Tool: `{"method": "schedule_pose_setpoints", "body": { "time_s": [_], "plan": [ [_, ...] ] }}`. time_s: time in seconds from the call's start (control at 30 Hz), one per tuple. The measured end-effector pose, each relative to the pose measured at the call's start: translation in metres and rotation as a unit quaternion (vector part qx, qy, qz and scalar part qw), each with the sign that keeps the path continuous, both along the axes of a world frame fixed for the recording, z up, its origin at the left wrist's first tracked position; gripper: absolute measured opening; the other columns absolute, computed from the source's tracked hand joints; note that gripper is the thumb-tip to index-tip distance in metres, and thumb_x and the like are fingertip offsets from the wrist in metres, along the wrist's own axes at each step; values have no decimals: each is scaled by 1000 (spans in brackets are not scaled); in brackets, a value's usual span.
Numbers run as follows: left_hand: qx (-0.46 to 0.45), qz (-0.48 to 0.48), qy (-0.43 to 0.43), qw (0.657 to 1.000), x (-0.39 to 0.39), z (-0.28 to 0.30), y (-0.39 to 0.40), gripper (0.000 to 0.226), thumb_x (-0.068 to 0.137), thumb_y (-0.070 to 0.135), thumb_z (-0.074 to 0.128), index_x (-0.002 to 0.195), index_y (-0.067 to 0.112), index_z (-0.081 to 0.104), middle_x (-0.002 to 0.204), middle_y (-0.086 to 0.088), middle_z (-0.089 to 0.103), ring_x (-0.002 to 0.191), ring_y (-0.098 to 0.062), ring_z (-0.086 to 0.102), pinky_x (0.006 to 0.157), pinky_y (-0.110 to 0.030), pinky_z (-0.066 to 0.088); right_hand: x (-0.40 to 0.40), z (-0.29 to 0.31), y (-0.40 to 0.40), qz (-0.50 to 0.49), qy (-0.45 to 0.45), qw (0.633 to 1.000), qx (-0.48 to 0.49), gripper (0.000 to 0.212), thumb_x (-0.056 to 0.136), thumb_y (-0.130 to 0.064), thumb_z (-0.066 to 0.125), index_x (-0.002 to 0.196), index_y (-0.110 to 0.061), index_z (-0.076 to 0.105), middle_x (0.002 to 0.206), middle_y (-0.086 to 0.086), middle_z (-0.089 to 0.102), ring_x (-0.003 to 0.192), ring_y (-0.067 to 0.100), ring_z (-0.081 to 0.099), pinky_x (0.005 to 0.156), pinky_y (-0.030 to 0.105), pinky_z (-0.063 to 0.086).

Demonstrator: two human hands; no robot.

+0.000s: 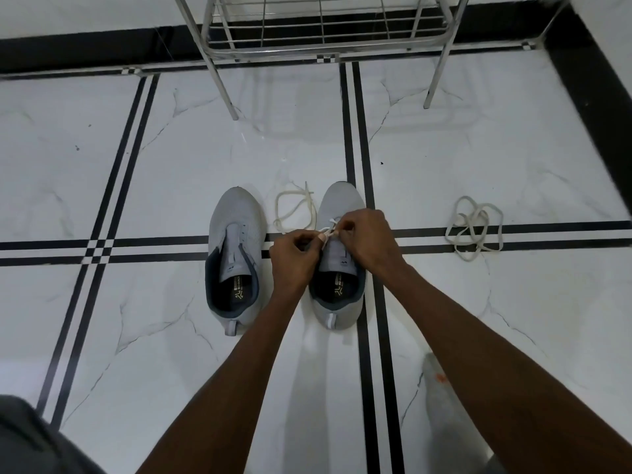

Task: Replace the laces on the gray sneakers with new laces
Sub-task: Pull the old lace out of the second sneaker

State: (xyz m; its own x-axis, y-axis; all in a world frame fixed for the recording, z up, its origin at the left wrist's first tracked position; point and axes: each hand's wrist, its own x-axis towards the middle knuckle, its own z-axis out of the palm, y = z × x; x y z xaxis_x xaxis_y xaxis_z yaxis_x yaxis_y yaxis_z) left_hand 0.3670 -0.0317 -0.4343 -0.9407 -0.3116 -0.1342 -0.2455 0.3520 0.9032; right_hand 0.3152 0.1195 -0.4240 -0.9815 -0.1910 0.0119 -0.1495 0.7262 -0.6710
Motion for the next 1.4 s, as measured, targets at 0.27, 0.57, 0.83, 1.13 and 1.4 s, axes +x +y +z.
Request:
{"method": "schedule_pose_setpoints", "body": {
  "time_s": [0.27, 0.57, 0.83, 1.13, 1.4],
  "plan": [
    [3, 14, -7, 1000, 2, -2, -5, 20, 89, 28, 77, 100, 11, 80, 89, 0, 78, 84, -11, 73, 84, -41, 62, -19, 6, 39, -119, 18, 991, -54, 12, 83, -8, 69, 92, -15, 70, 100, 2, 68, 86, 16, 63, 79, 25, 48],
    [-2, 13, 7, 1000, 2, 3, -5, 15, 88, 22, 78, 97, 10, 81, 87, 1, 78, 81, -6, 73, 81, -29, 61, -7, -2, 6, -133, -61, 988, -56, 15, 85, -9, 66, 78, -10, 80, 80, 5, 76, 78, 20, 70, 80, 28, 54],
    [-10, 22, 8, 1000, 2, 1, -5, 14, 88, 22, 78, 96, 11, 80, 86, 3, 77, 79, -2, 71, 77, -19, 58, -8, 21, 18, -98, -36, 993, -56, 24, 82, -6, 69, 106, -7, 75, 113, 7, 71, 102, 23, 66, 95, 23, 45],
    [-26, 29, 7, 999, 2, 0, -10, 8, 88, 19, 77, 93, 13, 80, 81, 8, 74, 74, 7, 67, 71, -9, 51, -6, 1, 13, -197, -34, 978, -53, 15, 86, -9, 66, 81, -5, 80, 78, 8, 76, 67, 15, 67, 62, 11, 42],
    [-58, 21, 8, 998, 5, -2, -13, 12, 87, 27, 78, 93, 17, 80, 85, 10, 75, 80, 4, 68, 74, -8, 51, -8, 16, 33, -175, -96, 978, -52, 57, 82, -47, 77, 116, -1, 68, 112, 12, 69, 107, 23, 63, 96, 31, 47]
  ]
}}
